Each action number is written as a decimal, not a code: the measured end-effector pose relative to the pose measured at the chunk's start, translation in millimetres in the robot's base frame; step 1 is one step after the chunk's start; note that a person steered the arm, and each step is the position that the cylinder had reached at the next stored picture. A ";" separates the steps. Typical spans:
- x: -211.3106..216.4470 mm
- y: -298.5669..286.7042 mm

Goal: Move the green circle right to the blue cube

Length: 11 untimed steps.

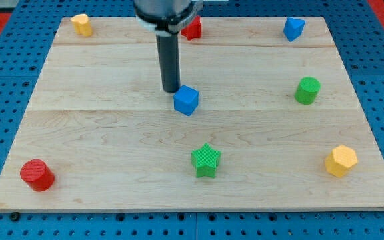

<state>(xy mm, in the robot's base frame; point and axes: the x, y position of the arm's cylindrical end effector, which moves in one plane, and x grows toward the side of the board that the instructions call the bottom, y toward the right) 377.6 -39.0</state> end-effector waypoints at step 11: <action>43.7 230.5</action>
